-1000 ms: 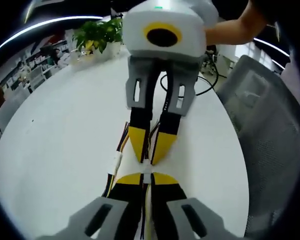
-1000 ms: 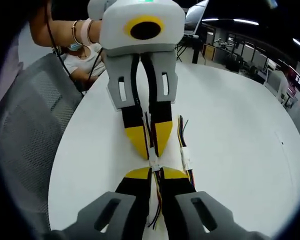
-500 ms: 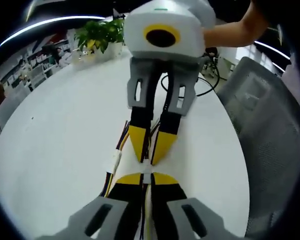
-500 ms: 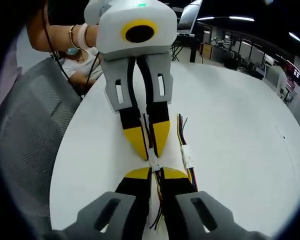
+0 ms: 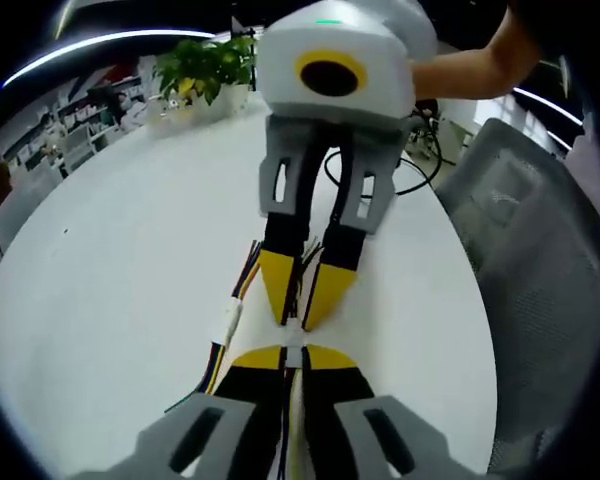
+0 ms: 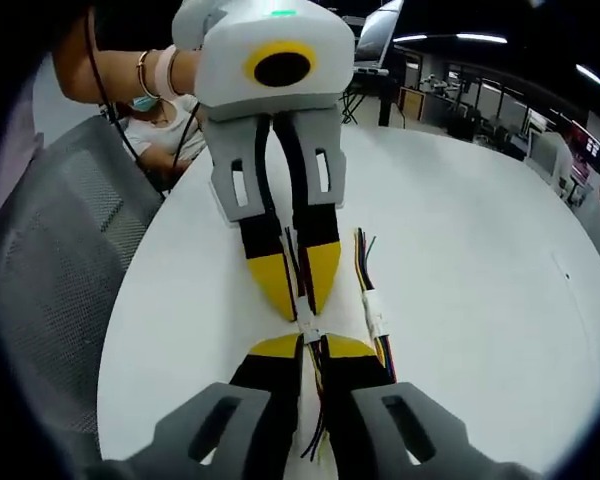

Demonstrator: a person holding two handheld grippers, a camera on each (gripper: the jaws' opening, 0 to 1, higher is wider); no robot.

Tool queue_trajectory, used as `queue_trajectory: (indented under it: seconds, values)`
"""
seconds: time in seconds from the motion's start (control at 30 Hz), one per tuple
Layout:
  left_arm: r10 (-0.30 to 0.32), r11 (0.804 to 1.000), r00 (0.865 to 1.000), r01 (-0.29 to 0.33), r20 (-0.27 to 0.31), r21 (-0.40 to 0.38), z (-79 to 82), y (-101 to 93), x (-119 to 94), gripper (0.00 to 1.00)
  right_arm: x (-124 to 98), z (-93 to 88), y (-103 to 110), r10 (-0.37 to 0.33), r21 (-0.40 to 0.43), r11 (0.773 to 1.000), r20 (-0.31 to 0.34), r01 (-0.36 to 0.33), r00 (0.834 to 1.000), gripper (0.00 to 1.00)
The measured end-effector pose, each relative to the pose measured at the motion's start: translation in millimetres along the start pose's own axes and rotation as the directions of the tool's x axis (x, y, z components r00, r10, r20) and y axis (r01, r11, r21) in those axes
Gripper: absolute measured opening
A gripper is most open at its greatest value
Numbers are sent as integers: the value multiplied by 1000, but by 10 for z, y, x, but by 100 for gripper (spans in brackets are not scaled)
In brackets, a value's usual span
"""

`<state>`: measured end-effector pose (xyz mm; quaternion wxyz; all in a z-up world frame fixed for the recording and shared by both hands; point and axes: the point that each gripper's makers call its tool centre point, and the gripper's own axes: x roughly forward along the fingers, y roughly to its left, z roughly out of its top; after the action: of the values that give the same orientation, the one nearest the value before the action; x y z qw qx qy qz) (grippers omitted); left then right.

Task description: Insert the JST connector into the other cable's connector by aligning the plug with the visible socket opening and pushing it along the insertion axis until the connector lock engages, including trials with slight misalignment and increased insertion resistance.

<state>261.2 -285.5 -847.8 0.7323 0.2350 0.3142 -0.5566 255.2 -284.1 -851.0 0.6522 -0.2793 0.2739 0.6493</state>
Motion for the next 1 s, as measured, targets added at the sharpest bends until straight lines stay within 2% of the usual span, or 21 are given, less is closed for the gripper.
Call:
queue_trajectory:
  seconds: [0.13, 0.23, 0.33, 0.67, 0.77, 1.0]
  values:
    - [4, 1000, 1000, -4, -5, 11, 0, -3, 2, 0, 1, 0, -4, 1, 4, 1000, -4, -1, 1000, 5]
    - [17, 1000, 1000, -17, -14, 4, -6, 7, -2, 2, 4, -7, 13, -4, -60, 998, -25, 2, 1000, 5]
    - [7, 1000, 1000, -7, -15, -6, -5, -18, -3, 5, 17, 3, 38, 5, -50, 999, -24, -6, 1000, 5]
    - [38, 999, 998, -37, -58, 25, -31, 30, -35, 15, 9, 10, 8, -33, -115, 993, -49, 27, 998, 10]
    - [35, 999, 997, -34, -68, 13, -43, -2, -56, 16, -36, 56, 10, -47, -94, 995, -21, 45, 999, 11]
    - [61, 998, 998, -61, -23, -13, 66, 16, -119, 21, -125, 136, 52, -84, -64, 994, 28, 86, 996, 14]
